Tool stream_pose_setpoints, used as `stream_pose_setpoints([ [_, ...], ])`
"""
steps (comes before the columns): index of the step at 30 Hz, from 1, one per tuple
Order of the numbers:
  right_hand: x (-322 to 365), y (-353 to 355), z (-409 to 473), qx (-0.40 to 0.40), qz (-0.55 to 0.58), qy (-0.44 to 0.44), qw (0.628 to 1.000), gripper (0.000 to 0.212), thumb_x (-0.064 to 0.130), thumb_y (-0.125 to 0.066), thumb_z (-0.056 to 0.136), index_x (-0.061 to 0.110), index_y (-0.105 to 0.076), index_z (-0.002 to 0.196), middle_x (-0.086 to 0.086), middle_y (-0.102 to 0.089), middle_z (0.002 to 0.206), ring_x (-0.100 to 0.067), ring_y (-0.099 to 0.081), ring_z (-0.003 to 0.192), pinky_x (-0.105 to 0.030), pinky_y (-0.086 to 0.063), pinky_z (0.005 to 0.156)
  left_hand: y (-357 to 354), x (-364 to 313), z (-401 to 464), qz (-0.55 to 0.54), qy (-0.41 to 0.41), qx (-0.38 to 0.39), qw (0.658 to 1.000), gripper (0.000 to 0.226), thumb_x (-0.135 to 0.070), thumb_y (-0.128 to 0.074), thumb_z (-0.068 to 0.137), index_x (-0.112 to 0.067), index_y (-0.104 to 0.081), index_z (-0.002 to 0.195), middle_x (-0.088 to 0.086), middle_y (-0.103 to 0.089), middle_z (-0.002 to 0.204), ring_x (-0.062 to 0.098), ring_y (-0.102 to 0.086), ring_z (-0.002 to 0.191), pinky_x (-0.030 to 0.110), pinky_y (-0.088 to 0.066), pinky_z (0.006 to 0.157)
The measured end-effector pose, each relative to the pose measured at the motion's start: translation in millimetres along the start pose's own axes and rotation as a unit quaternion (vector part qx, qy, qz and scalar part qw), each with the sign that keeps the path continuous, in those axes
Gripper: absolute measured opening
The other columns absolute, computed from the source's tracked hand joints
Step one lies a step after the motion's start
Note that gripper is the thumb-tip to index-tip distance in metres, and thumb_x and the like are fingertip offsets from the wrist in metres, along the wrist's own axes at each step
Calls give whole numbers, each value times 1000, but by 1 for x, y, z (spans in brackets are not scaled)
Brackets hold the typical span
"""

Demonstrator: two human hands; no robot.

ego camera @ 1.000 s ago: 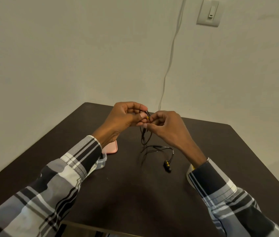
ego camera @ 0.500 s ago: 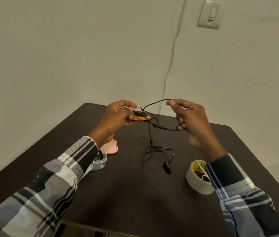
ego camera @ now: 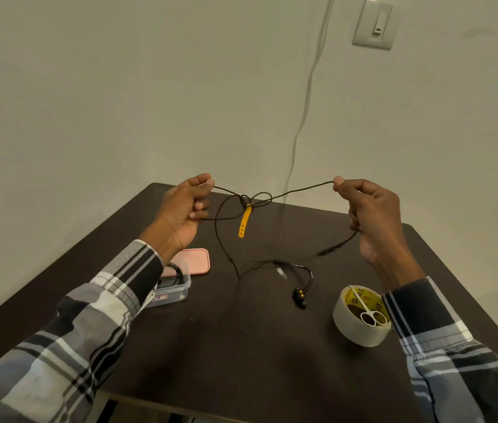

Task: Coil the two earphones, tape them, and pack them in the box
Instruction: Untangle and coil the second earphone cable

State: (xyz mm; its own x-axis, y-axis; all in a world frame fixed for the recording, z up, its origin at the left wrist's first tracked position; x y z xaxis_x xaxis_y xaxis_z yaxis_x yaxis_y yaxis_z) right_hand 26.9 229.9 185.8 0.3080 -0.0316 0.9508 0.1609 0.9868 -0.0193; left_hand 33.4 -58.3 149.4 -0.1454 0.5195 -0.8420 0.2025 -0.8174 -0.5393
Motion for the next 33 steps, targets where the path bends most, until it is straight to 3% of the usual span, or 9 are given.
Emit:
stream_pose_setpoints([
  [4, 2, 7, 2, -24, -14, 3, 1000, 32, 36, -76, 85, 8, -75, 103, 24, -52, 48, 1, -39, 58, -24, -29, 55, 9, -1, 5, 34, -17, -1, 999, 12, -6, -59, 93, -12, -63, 103, -3, -61, 85, 1, -35, 38, 11, -21, 33],
  [9, 1, 3, 1, 11, 8, -10, 1000, 26, 37, -75, 86, 14, -77, 98, 10, -34, 53, -9, -21, 50, -21, -25, 47, -1, -1, 0, -3, -12, 55, 998, 18, -2, -49, 97, -12, -61, 107, 1, -72, 104, 1, -52, 48, 9, -25, 31],
  [16, 3, -13, -11, 190, 2, -43, 981, 20, 29, -72, 86, 9, -74, 86, 5, -44, 50, -8, -31, 44, -25, -26, 50, -23, -4, -12, 53, -44, 109, 992, 26, -3, -44, 101, -7, -59, 121, 8, -72, 114, 15, -73, 92, 12, -48, 46],
  [19, 2, -23, -29, 351, -52, -36, 934, 21, 31, -73, 80, 11, -76, 84, -5, -59, 60, -13, -51, 50, -23, -44, 50, -33, -8, -13, 114, -65, 126, 983, 28, 0, -42, 100, -10, -63, 116, 5, -73, 111, 12, -72, 76, 11, -39, 40],
  [24, -12, -50, -50, 517, -200, -11, 832, 26, 27, -69, 91, 5, -75, 102, -17, -76, 91, -24, -73, 81, -37, -59, 78, -47, -7, -12, 211, -81, 188, 956, 33, 3, -39, 99, -12, -67, 110, 0, -70, 91, 6, -37, 45, 12, -25, 41],
  [26, -15, -58, -47, 474, -213, -5, 854, 25, 27, -66, 95, 4, -75, 97, -16, -76, 88, -21, -73, 78, -38, -58, 77, -53, -9, -17, 241, -72, 237, 938, 34, 3, -39, 99, -11, -67, 112, 0, -67, 86, 6, -30, 45, 13, -24, 43],
  [29, -20, -65, -32, 270, -211, 34, 939, 30, 41, -70, 89, 14, -73, 79, -7, -74, 75, -19, -68, 67, -41, -55, 72, -61, -12, -25, 264, -56, 304, 914, 35, 3, -37, 99, -11, -66, 114, -1, -64, 82, 6, -26, 43, 12, -25, 43],
  [31, -24, -67, -24, 160, -243, 63, 954, 39, 59, -72, 74, 22, -66, 83, 1, -71, 79, -17, -67, 71, -43, -56, 72, -65, -14, -29, 264, -49, 338, 902, 36, 3, -36, 100, -11, -66, 115, -2, -63, 80, 6, -25, 43, 13, -25, 44],
  [33, -31, -70, -22, 171, -229, 41, 958, 55, 66, -74, 63, 27, -59, 99, 7, -66, 96, -11, -67, 86, -38, -58, 77, -69, -15, -32, 258, -42, 362, 895, 36, 3, -35, 100, -10, -65, 116, -1, -62, 78, 5, -25, 42, 15, -24, 45],
])
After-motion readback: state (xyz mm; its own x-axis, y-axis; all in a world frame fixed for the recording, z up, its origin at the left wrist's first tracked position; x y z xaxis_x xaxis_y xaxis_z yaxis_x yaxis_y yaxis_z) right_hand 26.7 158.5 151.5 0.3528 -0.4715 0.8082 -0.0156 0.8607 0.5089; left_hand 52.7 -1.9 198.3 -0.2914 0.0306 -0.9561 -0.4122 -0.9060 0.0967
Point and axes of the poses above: each hand's wrist, its own z-axis towards the middle knuckle, its own y-axis out of the back of the hand, x = y × z, the point moved 2 cm from there along z, towards the middle knuckle
